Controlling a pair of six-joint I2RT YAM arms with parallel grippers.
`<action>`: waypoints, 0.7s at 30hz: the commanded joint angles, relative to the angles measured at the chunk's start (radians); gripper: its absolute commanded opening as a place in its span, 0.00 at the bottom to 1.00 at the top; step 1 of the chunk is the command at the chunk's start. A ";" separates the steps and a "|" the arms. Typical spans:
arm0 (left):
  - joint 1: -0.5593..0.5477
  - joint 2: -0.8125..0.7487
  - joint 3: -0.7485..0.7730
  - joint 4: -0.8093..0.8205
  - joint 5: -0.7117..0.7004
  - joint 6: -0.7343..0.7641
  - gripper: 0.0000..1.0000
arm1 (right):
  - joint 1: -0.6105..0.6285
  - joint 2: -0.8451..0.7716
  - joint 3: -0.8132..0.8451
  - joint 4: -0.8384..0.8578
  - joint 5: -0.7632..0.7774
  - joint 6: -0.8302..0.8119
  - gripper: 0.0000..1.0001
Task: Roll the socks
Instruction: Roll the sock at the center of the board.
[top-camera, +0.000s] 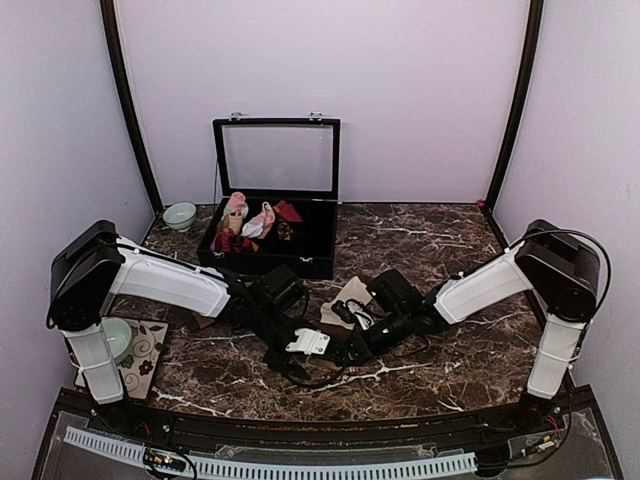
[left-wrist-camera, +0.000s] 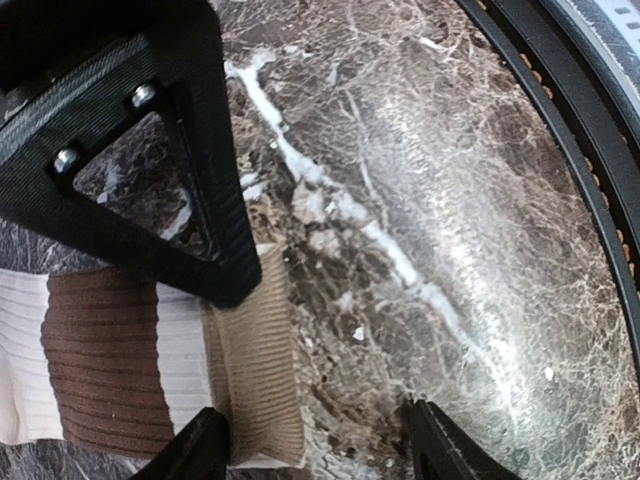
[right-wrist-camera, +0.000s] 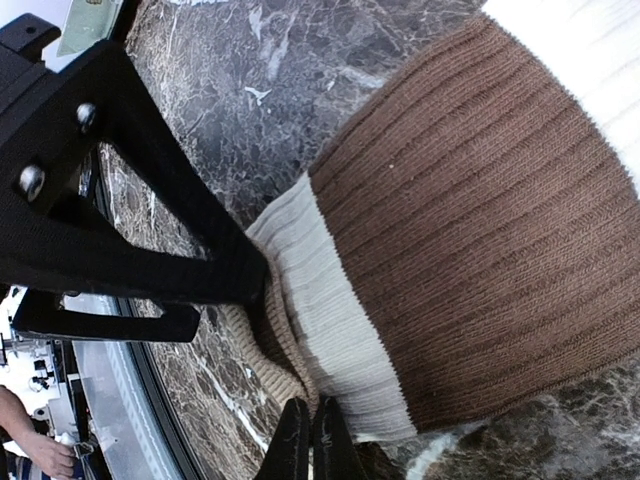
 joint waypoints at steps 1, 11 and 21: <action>0.000 -0.045 0.022 0.000 -0.046 -0.002 0.66 | -0.005 0.075 -0.040 -0.163 0.100 -0.016 0.00; -0.017 -0.051 0.115 -0.158 0.095 -0.037 0.69 | -0.011 0.083 -0.033 -0.184 0.099 -0.022 0.00; -0.024 -0.004 0.099 -0.153 0.073 0.020 0.62 | -0.011 0.085 -0.037 -0.175 0.094 -0.012 0.00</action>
